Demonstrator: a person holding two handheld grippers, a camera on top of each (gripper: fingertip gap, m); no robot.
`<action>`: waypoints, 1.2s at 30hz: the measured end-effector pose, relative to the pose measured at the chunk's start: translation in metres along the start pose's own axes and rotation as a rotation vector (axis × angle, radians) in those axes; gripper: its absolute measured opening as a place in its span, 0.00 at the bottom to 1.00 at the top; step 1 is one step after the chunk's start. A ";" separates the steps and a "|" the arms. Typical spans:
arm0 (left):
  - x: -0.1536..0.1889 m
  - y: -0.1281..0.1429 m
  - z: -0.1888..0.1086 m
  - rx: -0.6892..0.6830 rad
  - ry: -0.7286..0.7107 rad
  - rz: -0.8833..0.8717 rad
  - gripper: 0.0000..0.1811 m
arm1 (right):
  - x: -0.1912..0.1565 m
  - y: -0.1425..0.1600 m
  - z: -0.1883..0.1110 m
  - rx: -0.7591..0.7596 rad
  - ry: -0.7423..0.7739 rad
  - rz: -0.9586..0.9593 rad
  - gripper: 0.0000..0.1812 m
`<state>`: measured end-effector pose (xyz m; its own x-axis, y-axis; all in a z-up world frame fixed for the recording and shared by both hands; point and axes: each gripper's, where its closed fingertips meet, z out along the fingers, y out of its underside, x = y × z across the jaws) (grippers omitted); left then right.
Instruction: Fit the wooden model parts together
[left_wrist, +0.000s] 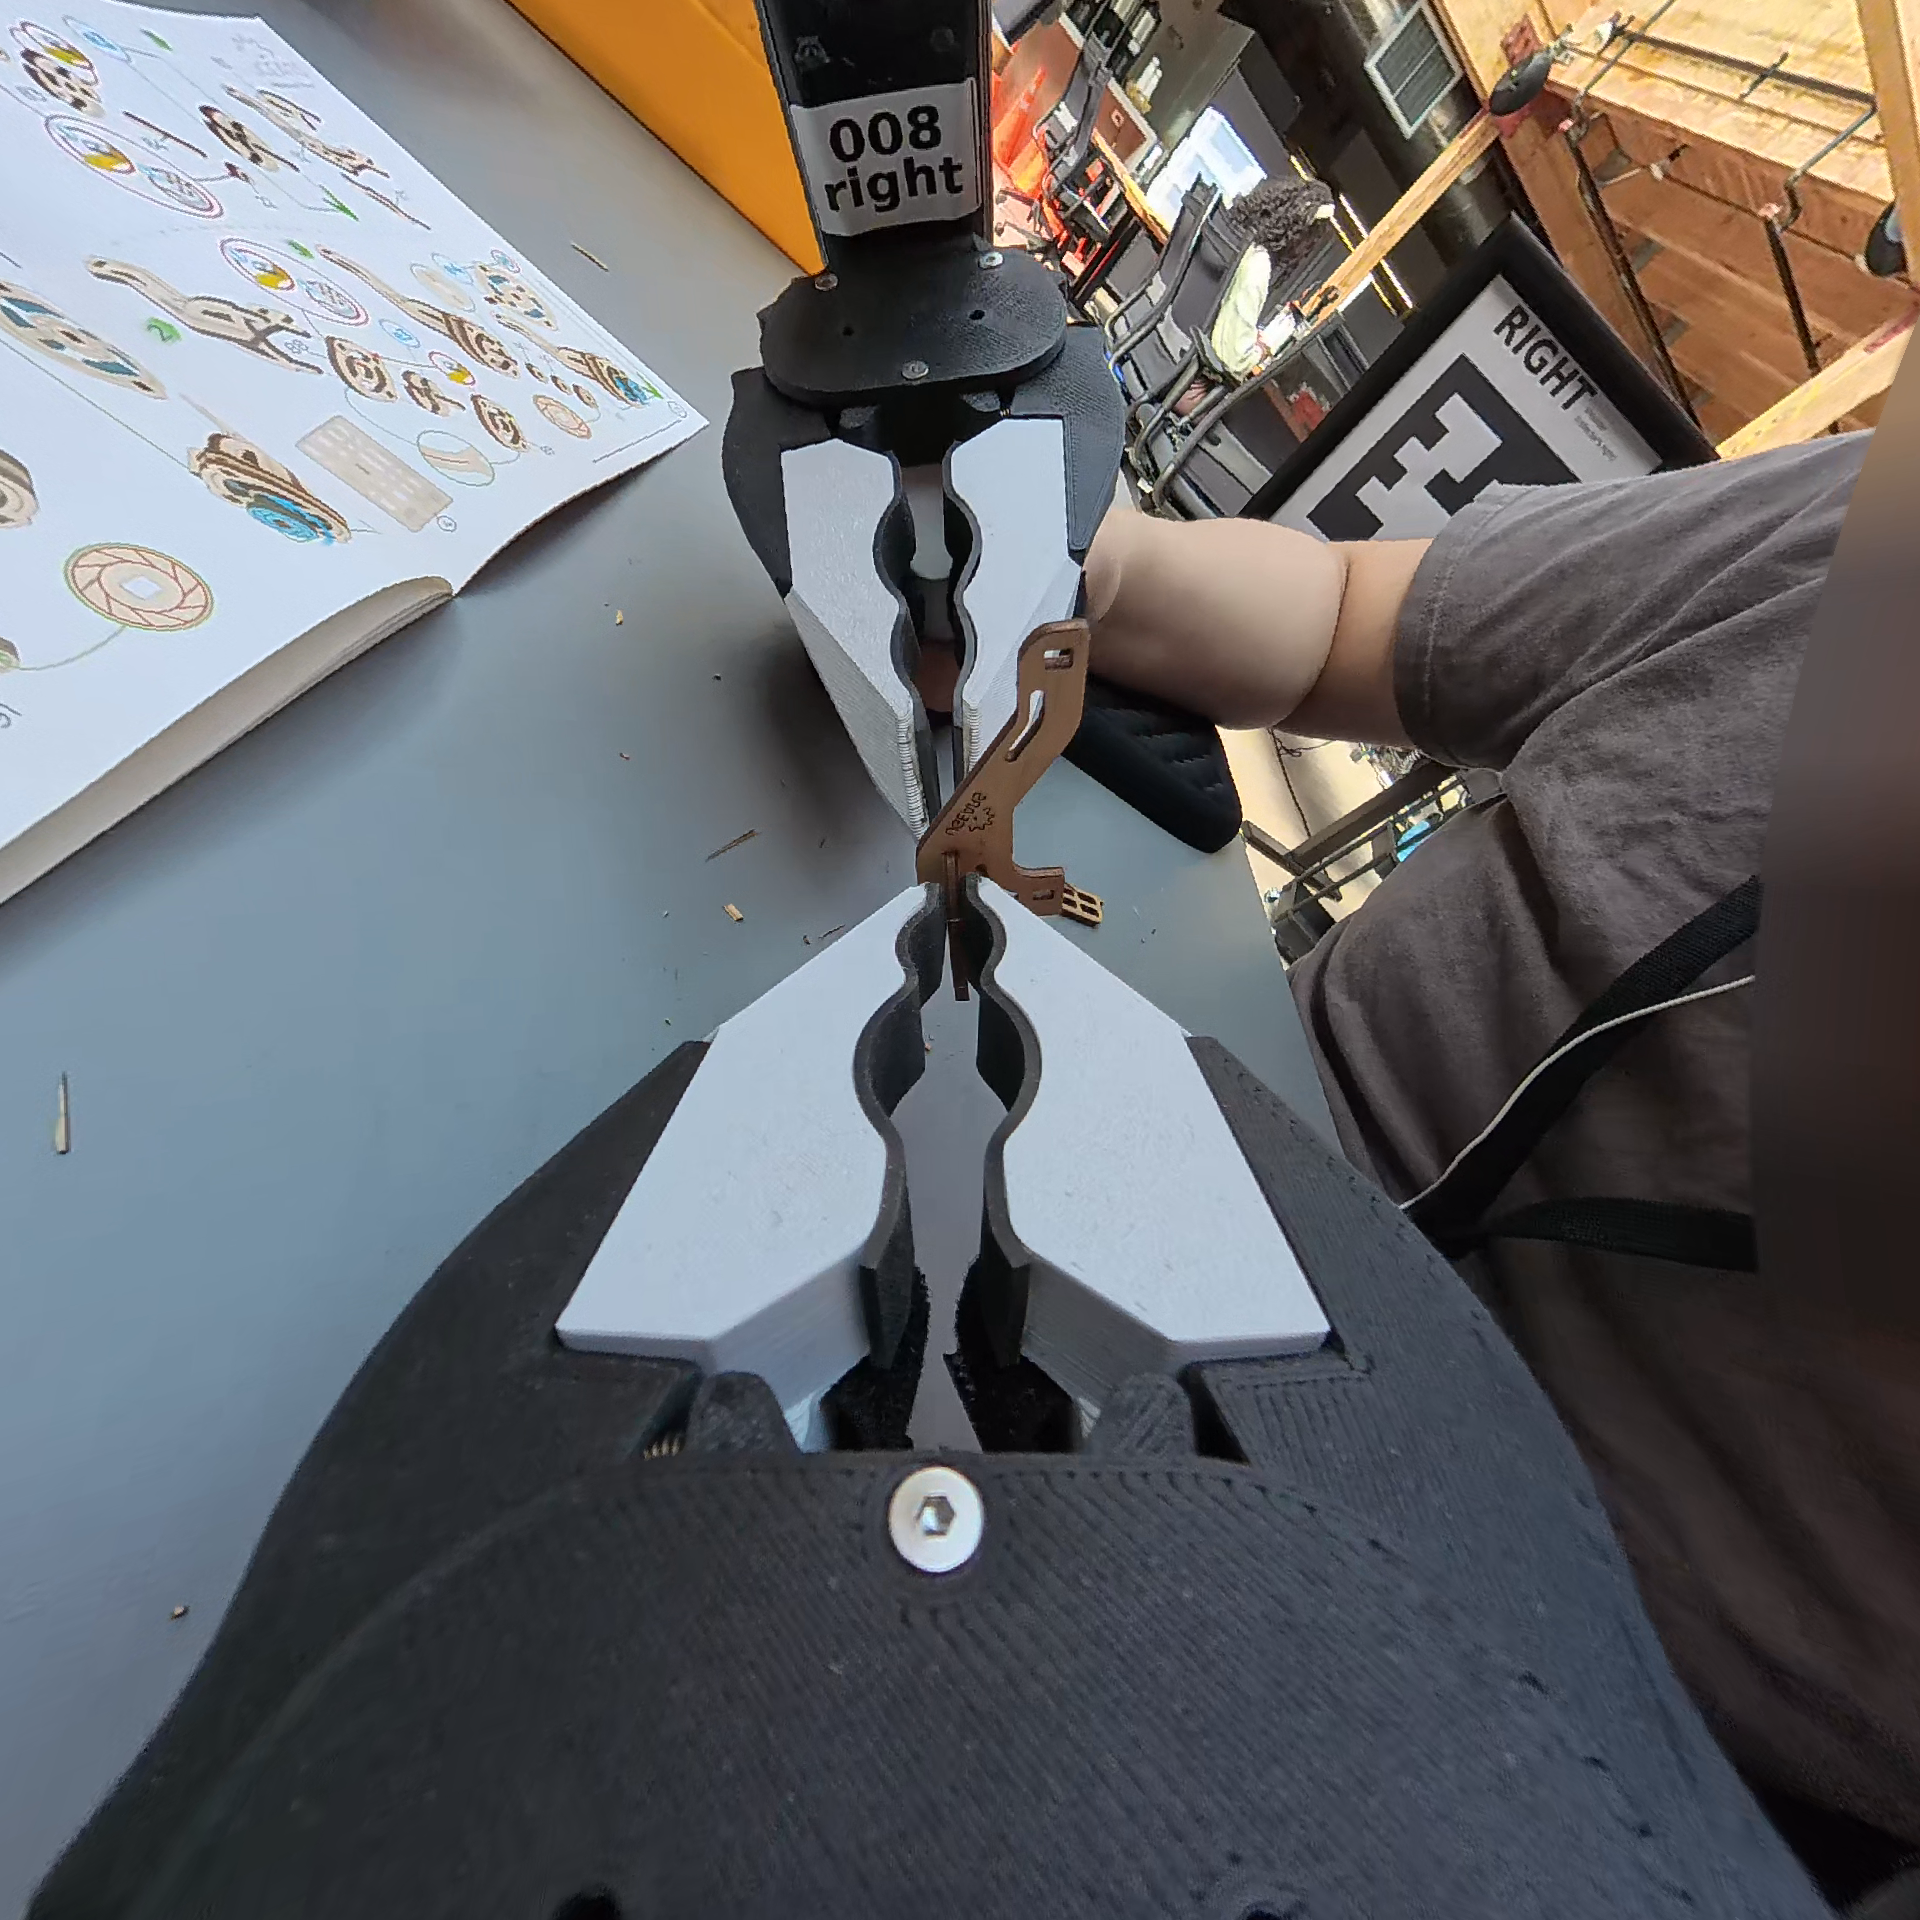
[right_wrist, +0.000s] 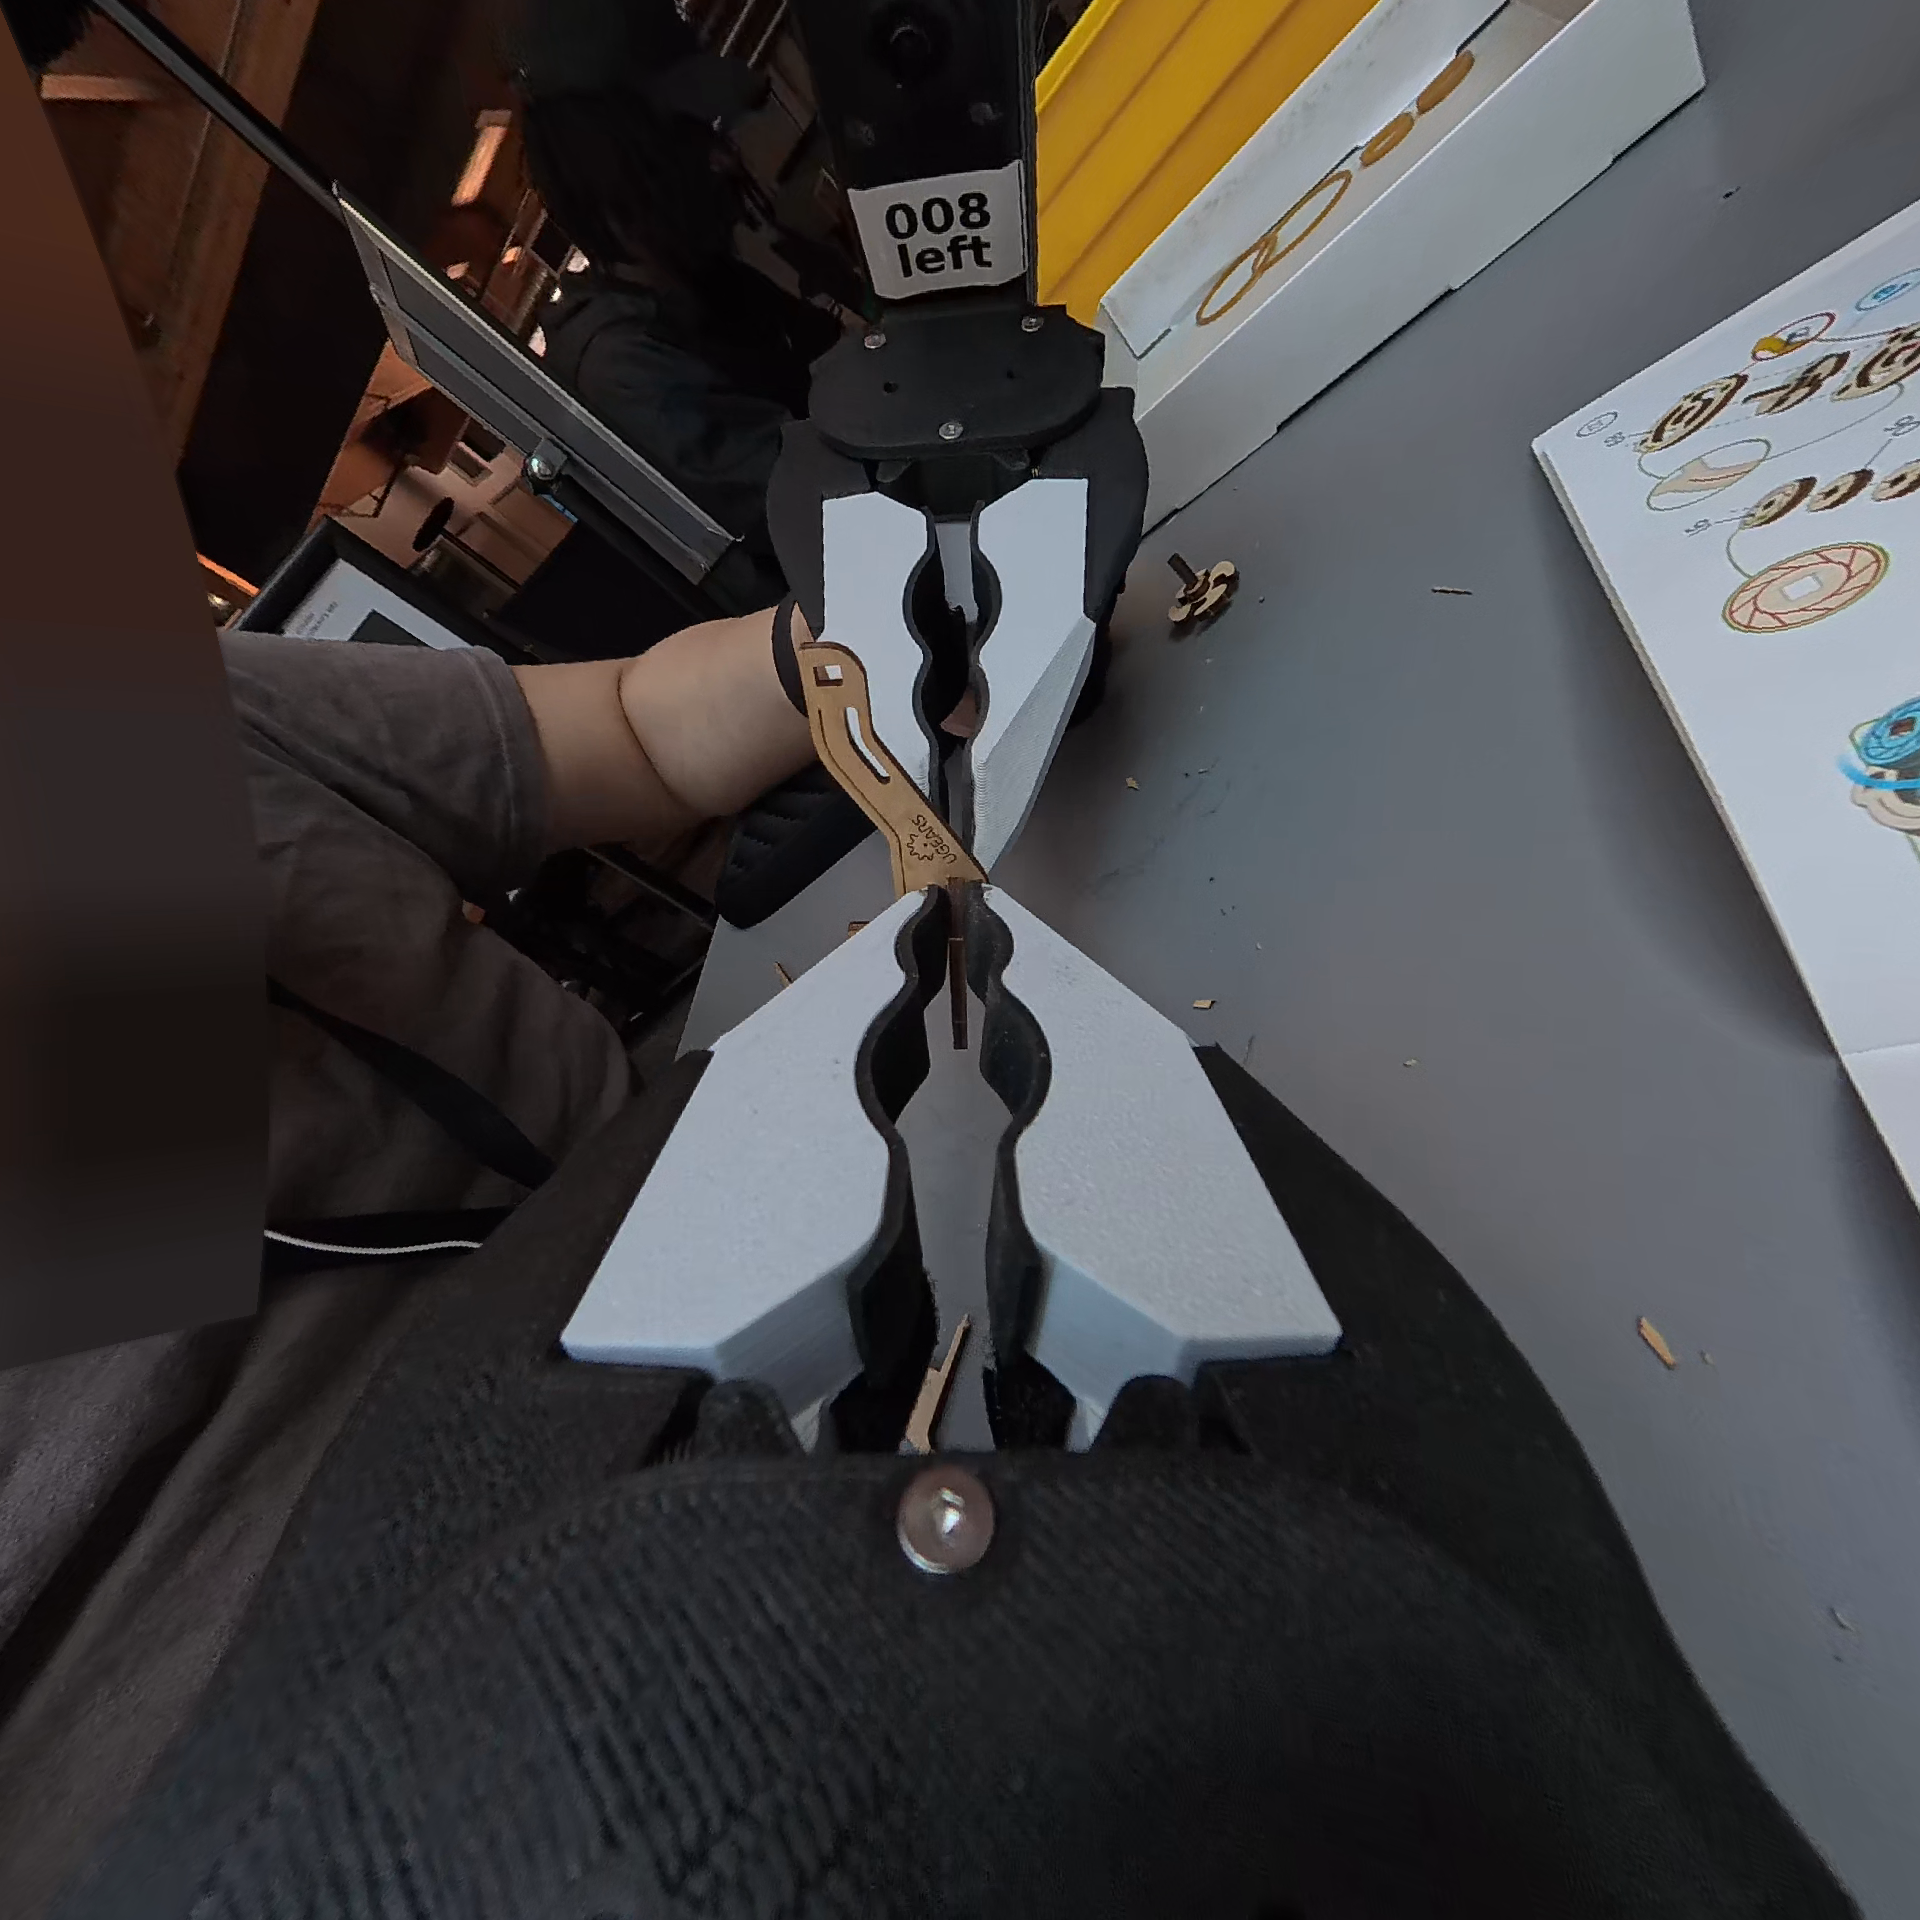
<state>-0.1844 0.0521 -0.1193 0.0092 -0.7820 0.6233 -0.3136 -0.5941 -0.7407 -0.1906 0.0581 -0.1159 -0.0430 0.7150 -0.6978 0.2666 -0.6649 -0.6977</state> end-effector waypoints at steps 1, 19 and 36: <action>-0.001 0.001 0.000 -0.005 -0.010 0.002 0.00 | 0.001 0.001 0.000 -0.004 0.007 0.003 0.00; 0.022 -0.001 0.000 0.030 -0.076 0.144 0.00 | -0.021 0.002 0.000 0.024 -0.029 -0.089 0.01; 0.061 0.017 0.000 0.128 -0.049 0.169 0.00 | -0.053 0.034 0.023 0.005 -0.065 -0.055 0.01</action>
<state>-0.1890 -0.0055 -0.0939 0.0139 -0.8791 0.4765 -0.1912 -0.4701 -0.8617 -0.2011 -0.0078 -0.1064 -0.1199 0.7349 -0.6675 0.2577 -0.6263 -0.7358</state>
